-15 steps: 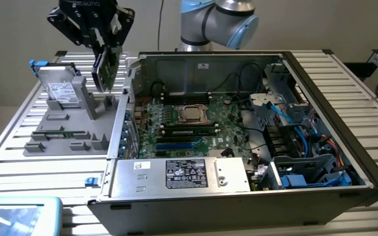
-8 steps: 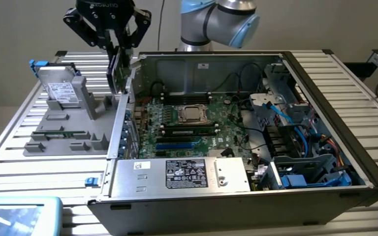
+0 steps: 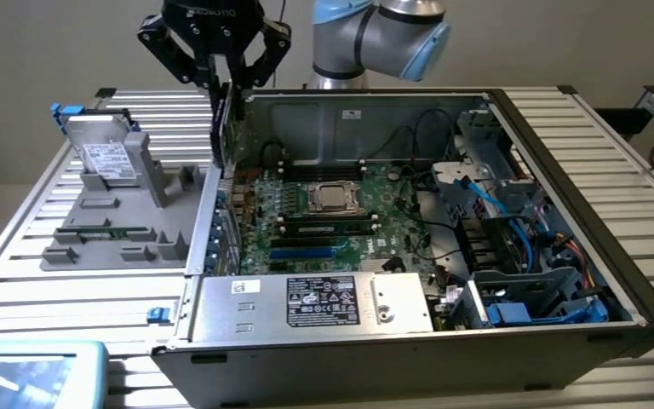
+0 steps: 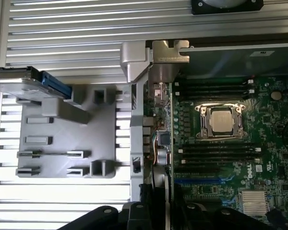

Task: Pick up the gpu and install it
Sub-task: 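Pick up the gpu and move the gpu toward the slot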

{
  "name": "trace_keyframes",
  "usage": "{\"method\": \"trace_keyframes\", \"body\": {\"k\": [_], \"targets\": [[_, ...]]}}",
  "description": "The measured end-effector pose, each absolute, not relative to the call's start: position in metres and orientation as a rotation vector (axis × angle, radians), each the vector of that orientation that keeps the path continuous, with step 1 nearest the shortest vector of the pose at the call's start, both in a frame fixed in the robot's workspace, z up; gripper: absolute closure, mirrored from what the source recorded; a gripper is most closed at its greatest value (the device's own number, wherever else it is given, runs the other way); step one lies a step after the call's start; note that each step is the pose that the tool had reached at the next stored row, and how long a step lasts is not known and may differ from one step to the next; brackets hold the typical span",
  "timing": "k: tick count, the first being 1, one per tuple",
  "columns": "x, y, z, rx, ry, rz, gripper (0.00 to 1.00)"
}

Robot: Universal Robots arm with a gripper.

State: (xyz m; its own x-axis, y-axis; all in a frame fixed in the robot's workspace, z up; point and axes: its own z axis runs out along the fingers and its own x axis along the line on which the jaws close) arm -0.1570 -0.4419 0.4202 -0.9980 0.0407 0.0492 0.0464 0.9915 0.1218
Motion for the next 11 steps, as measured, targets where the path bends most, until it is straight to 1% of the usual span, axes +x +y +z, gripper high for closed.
{"method": "trace_keyframes", "body": {"k": [11], "targets": [[-0.107,-0.446,0.419,-0.068,-3.087,-0.19,0.72]]}}
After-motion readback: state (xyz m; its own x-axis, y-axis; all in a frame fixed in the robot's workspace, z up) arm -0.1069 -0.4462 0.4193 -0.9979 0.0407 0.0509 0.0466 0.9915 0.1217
